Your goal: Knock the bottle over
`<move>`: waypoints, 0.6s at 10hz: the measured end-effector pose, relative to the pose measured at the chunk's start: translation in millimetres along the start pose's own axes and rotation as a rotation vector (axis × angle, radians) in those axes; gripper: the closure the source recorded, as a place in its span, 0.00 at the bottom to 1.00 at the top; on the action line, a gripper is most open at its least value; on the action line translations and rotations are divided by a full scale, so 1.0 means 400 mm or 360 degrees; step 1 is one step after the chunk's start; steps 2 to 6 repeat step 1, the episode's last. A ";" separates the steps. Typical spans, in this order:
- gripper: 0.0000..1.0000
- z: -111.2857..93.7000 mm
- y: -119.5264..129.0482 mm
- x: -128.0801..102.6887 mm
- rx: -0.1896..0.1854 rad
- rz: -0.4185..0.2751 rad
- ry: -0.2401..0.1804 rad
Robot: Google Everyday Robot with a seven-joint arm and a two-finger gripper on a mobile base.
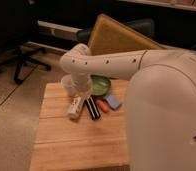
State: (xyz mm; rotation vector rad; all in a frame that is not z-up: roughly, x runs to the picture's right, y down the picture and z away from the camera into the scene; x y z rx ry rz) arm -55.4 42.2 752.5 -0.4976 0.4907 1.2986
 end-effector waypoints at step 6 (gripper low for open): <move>0.95 0.000 0.003 0.000 0.0000 -0.0003 0.0001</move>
